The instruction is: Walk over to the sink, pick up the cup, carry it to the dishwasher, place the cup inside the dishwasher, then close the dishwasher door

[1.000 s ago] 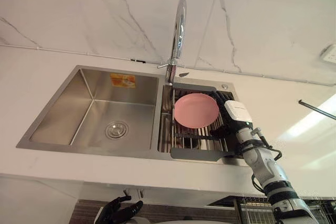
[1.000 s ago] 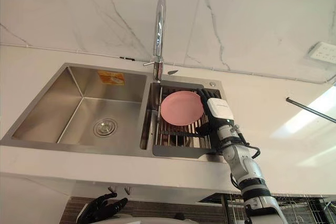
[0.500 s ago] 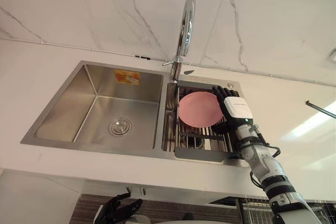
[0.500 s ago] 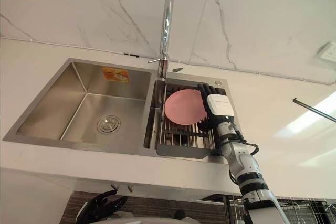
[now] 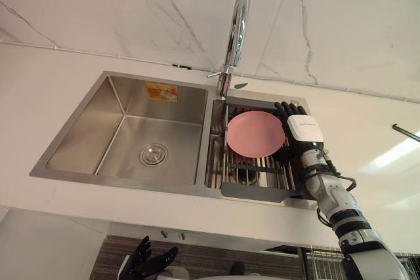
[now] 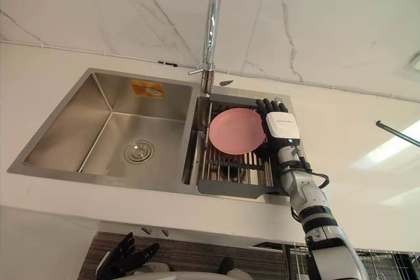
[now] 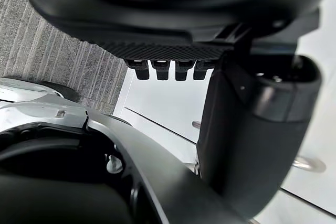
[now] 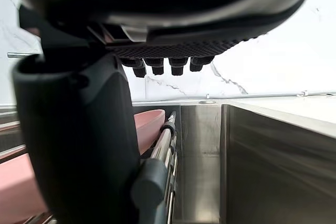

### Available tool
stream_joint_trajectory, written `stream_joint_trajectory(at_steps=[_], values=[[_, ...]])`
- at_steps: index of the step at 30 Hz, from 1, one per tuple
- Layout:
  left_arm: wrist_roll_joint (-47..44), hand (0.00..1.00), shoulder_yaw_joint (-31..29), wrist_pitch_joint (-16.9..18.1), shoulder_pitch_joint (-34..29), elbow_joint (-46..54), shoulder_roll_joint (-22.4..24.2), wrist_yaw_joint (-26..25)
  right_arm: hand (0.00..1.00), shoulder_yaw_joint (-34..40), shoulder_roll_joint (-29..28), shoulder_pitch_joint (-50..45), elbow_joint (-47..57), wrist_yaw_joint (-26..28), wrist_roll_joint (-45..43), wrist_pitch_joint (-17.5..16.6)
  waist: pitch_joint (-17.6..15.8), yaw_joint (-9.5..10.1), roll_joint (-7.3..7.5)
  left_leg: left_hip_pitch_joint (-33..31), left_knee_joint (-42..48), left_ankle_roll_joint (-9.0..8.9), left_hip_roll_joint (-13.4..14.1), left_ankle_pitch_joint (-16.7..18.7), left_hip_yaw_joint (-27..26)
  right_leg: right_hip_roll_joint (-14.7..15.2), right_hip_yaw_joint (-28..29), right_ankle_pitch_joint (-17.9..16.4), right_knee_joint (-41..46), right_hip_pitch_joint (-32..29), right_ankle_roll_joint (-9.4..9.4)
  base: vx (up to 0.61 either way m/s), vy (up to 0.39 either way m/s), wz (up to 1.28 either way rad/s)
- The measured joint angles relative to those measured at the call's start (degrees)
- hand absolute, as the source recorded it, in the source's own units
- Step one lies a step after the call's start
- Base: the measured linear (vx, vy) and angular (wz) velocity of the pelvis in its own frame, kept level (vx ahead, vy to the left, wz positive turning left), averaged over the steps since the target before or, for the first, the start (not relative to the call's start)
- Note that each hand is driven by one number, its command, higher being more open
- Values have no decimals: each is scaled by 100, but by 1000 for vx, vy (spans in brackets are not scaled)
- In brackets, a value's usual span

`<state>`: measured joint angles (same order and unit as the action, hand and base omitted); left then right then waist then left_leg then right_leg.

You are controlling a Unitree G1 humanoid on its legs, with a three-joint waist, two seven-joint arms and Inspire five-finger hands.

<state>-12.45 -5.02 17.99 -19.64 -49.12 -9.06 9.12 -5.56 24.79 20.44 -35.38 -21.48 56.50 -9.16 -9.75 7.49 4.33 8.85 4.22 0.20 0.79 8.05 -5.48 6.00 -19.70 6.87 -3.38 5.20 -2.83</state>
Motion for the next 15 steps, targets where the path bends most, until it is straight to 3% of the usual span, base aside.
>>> stream_joint_trajectory(at_steps=[15], values=[[-133, 100, 41, 37, 38, 20, -12, 33, 100, -151, 289, 239, -53, -102, -7, -406, -142, -20, -7, -156, 3, -4, -2, -48, 25, 2, -17, 25, -4, -135, -5, 0, 0, 0]])
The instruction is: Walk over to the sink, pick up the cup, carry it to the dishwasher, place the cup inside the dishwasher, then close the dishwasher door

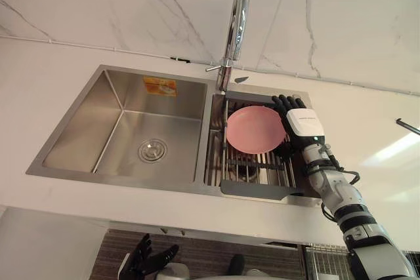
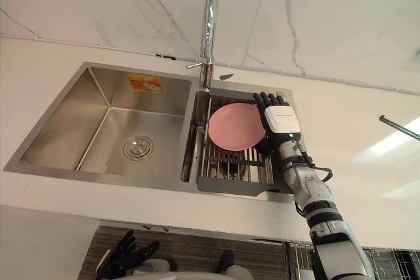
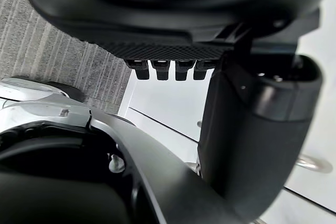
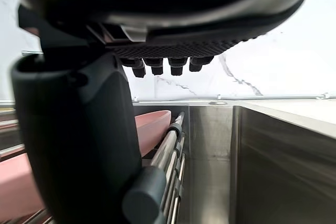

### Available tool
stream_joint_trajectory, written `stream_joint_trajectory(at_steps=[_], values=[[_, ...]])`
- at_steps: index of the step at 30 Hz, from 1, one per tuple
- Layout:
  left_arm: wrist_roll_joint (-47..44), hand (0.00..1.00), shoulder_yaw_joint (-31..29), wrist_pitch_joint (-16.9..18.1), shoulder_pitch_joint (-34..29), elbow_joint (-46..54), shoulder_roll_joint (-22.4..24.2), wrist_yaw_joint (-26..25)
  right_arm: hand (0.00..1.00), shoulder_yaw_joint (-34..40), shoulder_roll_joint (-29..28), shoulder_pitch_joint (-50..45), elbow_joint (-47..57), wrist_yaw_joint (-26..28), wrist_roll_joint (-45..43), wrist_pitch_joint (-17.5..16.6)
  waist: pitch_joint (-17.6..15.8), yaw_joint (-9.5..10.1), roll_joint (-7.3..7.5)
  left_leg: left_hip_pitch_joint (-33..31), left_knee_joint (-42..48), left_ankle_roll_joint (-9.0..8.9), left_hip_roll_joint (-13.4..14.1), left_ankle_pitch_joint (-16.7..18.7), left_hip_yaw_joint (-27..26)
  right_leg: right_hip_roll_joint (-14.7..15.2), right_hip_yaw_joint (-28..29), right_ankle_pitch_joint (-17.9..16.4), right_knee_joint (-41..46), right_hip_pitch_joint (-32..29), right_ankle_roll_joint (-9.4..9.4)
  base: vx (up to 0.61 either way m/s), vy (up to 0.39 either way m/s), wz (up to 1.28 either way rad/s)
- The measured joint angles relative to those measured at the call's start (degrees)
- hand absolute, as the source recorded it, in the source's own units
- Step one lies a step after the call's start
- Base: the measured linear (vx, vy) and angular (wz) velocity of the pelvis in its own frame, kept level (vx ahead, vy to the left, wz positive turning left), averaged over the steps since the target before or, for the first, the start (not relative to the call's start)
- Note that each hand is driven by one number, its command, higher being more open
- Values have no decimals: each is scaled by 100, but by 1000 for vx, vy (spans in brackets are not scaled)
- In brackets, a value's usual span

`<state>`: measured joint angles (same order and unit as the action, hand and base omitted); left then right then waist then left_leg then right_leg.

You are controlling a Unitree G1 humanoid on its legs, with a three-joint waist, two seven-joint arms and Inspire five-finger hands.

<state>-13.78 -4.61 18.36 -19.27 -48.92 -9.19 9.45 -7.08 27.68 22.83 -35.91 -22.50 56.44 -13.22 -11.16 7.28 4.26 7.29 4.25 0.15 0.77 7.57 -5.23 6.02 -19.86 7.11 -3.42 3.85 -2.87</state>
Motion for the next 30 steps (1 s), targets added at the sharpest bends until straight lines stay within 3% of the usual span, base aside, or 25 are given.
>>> stream_joint_trajectory(at_steps=[22, 30], values=[[-81, 100, 116, 15, 114, 3, -91, 47, 100, -257, 334, 146, 99, -125, 225, -710, -145, -15, 5, -220, 144, -63, 54, 37, 51, -39, -60, 43, -48, -96, 16, -8, 1, 1], [-80, 100, 175, 12, 151, 1, -116, 54, 100, -258, 333, 136, 324, 449, -105, -608, -146, -26, 3, -247, 220, -56, 81, 64, 11, -63, -48, 43, -51, -94, 16, 0, 0, 0]])
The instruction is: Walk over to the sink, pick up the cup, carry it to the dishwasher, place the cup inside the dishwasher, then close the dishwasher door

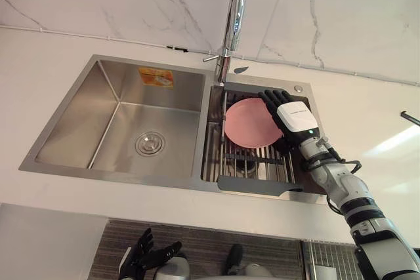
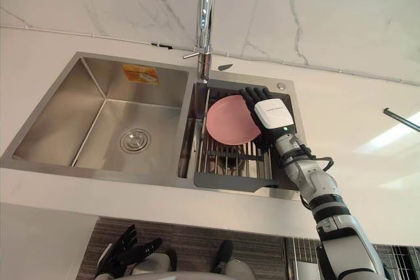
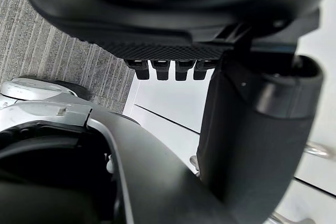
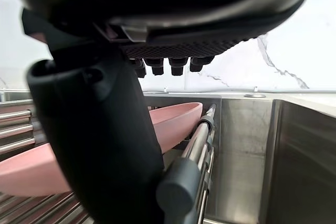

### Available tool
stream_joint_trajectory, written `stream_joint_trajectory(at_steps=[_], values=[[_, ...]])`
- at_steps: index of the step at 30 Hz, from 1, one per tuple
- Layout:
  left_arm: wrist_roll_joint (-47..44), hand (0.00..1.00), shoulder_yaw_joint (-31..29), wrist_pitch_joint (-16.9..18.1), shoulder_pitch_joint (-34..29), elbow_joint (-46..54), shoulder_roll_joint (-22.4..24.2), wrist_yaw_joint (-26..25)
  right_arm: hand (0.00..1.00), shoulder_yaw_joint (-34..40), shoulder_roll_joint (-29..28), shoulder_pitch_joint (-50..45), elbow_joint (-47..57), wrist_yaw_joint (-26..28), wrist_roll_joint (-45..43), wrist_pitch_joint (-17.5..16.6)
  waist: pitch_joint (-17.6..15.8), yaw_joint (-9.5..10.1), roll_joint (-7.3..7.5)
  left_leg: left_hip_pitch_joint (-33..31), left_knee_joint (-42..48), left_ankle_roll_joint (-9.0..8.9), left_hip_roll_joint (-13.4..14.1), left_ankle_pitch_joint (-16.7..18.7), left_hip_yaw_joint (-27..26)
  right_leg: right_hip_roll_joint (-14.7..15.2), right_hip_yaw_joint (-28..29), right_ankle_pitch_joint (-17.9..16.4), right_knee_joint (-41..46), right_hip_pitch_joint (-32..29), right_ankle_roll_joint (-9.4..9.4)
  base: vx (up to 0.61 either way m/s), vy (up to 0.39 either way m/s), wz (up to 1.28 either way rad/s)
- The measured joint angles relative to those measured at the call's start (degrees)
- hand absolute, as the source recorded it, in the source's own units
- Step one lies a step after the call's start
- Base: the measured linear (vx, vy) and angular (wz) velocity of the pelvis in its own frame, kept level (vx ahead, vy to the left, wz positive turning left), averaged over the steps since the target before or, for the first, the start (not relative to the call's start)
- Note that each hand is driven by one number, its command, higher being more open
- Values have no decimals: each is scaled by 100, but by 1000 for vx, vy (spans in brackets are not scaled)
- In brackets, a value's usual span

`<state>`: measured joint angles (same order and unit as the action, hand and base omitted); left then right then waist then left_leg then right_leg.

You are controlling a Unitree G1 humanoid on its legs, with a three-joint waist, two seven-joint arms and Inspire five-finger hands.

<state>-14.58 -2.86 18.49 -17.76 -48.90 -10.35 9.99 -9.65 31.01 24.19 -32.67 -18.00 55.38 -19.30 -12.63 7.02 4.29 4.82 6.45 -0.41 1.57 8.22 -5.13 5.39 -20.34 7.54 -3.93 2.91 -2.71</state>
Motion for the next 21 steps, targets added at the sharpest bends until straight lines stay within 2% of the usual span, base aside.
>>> stream_joint_trajectory(at_steps=[14, 21], values=[[1, 100, 23, -20, 11, -6, 1, 2, 100, 6, -17, -24, 185, 463, -1, 134, 21, 1, 12, 36, 21, -2, 8, -3, -10, -6, 10, 2, 11, 29, 1, 0, 0, 0], [0, 100, 45, -19, 11, -27, 0, 1, 100, 34, -21, -118, 541, 483, -2, 302, 56, 2, 16, 80, -32, -12, 2, -24, -21, -5, 31, 4, 7, 36, 2, 0, 0, 0]])
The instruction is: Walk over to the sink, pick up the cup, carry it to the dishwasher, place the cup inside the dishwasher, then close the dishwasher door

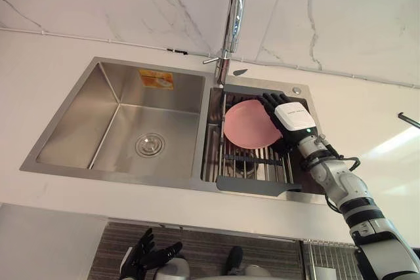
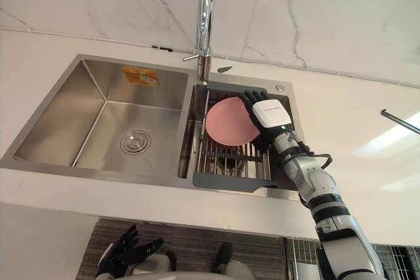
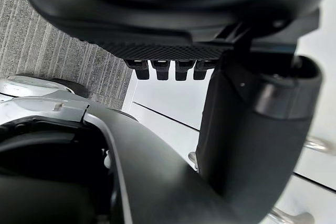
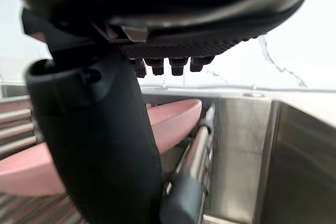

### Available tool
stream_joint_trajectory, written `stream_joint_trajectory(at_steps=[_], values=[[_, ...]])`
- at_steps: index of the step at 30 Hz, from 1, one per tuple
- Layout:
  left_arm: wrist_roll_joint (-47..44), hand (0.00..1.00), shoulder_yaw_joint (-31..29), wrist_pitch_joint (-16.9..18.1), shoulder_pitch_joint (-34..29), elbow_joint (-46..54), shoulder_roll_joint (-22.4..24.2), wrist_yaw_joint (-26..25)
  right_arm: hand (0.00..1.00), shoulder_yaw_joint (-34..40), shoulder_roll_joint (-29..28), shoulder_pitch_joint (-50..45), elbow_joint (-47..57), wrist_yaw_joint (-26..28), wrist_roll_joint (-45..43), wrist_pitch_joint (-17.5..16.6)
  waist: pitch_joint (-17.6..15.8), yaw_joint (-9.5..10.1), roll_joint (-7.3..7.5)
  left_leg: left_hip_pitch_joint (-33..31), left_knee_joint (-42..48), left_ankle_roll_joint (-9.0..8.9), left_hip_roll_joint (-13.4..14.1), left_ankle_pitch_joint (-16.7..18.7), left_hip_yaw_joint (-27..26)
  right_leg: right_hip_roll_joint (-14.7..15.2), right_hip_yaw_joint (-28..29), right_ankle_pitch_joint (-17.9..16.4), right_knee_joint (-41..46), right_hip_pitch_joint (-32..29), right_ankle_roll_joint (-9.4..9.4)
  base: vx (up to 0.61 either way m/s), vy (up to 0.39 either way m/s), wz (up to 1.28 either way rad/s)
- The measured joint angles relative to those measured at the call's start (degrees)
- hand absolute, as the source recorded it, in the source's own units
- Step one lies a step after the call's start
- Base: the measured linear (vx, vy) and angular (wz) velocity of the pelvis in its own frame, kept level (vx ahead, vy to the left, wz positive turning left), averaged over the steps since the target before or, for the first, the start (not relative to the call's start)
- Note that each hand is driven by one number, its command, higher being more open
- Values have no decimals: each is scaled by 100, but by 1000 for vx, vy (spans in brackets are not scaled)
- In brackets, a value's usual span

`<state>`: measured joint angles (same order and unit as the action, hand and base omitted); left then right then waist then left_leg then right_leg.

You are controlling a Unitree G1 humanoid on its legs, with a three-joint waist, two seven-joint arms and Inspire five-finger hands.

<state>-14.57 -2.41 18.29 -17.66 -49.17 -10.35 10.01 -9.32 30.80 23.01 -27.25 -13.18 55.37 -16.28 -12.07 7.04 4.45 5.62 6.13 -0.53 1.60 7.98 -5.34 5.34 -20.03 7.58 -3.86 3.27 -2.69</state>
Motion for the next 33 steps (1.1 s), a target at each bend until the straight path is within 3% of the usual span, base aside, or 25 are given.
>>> stream_joint_trajectory(at_steps=[4, 15, 33], values=[[1, 100, 3, 0, -7, -36, 0, 0, 100, 67, -183, -139, 217, -49, 0, 161, 60, -15, 24, 55, -96, -11, -10, -47, -6, 3, 22, 2, -7, 1, 1, -2, 1, -2], [1, 100, 6, 0, -7, -55, 4, 0, 100, 287, -466, -361, 758, -161, 4, 132, 67, -34, 34, 113, -212, 4, -39, -124, -16, 20, 30, 25, -33, 0, 3, 0, 0, 0], [-1, 100, 7, -19, -3, -56, -27, 0, 100, 273, -535, -396, 190, -168, 6, 118, 70, -6, 47, 100, -296, 31, -70, -160, 0, 50, 11, 38, -33, -23, -9, -2, 1, 0]])
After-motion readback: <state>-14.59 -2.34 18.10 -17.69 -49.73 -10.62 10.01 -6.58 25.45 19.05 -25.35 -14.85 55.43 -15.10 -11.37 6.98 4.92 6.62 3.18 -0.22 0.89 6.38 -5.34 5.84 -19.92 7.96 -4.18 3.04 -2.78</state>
